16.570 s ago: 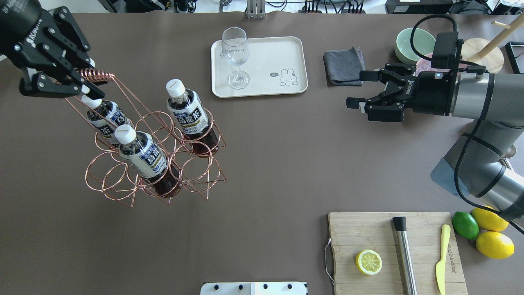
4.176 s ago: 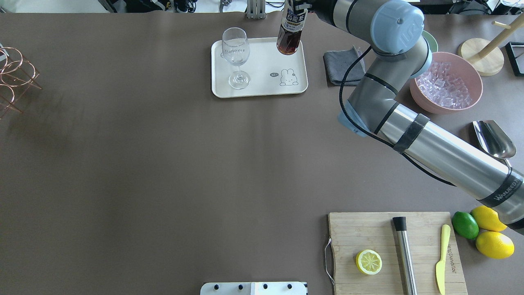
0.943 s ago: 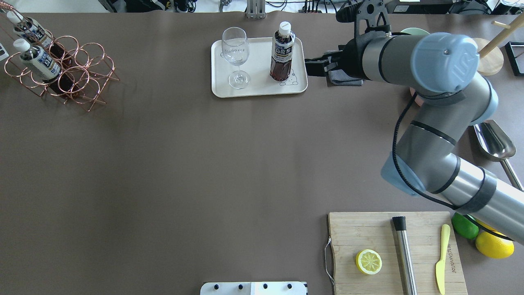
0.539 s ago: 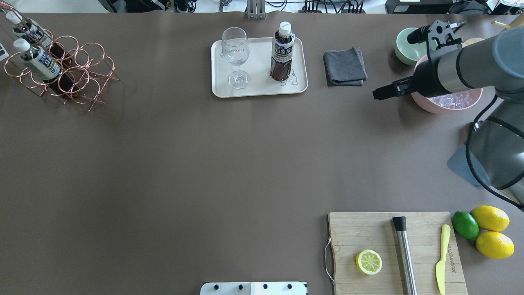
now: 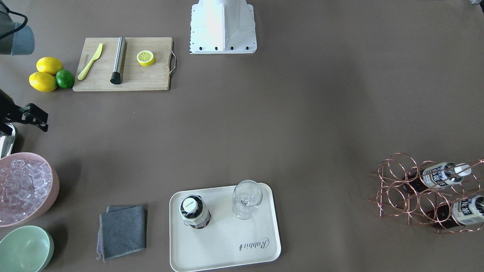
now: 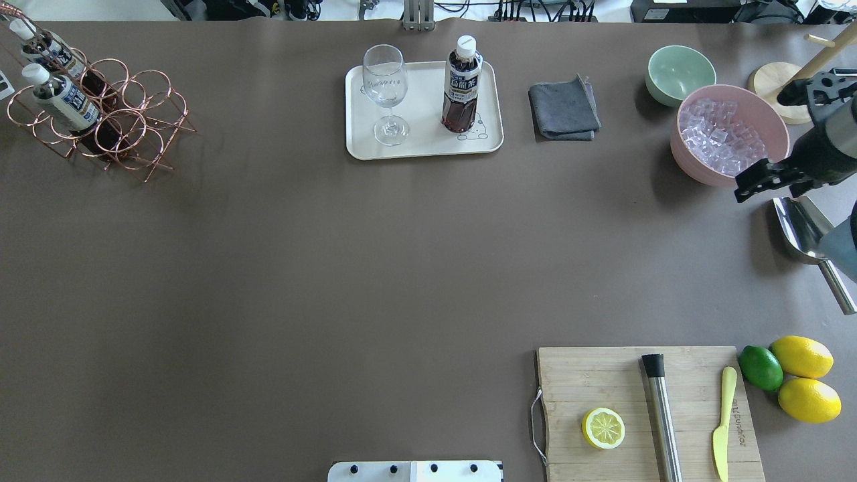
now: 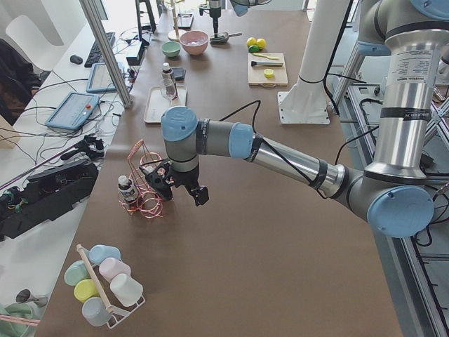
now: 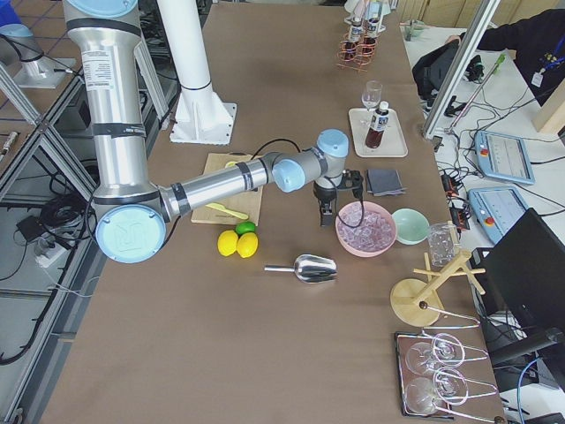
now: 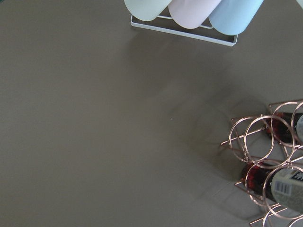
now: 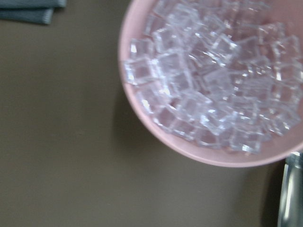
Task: Take tea from basket to plate
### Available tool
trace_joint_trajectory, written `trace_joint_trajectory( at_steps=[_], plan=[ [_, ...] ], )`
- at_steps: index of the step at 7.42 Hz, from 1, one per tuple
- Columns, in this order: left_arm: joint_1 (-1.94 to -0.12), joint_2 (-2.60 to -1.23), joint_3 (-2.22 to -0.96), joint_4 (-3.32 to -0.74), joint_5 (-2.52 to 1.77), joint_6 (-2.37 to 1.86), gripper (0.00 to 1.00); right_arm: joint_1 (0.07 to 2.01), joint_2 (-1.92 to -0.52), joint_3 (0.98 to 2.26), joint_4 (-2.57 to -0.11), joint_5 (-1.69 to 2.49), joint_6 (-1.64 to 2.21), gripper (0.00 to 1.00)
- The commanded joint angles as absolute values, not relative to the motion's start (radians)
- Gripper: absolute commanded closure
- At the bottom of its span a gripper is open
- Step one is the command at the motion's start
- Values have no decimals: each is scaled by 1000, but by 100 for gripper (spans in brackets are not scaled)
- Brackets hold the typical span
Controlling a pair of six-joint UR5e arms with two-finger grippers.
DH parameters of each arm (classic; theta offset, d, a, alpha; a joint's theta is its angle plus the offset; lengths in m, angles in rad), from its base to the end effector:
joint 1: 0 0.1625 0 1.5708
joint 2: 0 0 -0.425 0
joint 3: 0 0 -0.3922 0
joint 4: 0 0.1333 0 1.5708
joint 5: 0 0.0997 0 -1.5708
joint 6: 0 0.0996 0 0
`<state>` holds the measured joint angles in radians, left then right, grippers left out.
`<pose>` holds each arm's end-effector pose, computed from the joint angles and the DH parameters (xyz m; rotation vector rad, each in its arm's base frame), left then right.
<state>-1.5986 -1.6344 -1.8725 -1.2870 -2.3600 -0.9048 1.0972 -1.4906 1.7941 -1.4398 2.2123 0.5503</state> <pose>-0.0764 -0.4965 0.5083 -0.2737 0.7715 -0.8498 -0.1772 -0.5074 0.4993 0.0564 -0.7553 -0.0663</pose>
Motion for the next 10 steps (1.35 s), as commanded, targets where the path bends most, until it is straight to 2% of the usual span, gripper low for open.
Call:
trace_joint_trajectory(
  at_steps=[1, 2, 5, 8, 10],
  plan=[
    [-1591, -1629, -1911, -1160, -2355, -666, 2, 1340, -1499, 1608, -1639, 2304, 198, 0],
    [-1589, -1625, -1916, -1128, -2355, -558, 2, 1420, -1505, 1556, -1666, 2304, 164, 0],
    [-1563, -1609, -1947, -1074, -2294, -267, 2, 1569, -1581, 1551, -1690, 2310, 66, 0],
    [-1551, -1608, -1945, -1084, -2250, -27, 2, 1606, -1577, 1598, -1768, 2316, 78, 0],
    [-1549, -1519, -1939, -1205, -2253, -5, 2, 1597, -1556, 1638, -1796, 2318, 162, 0]
  ],
)
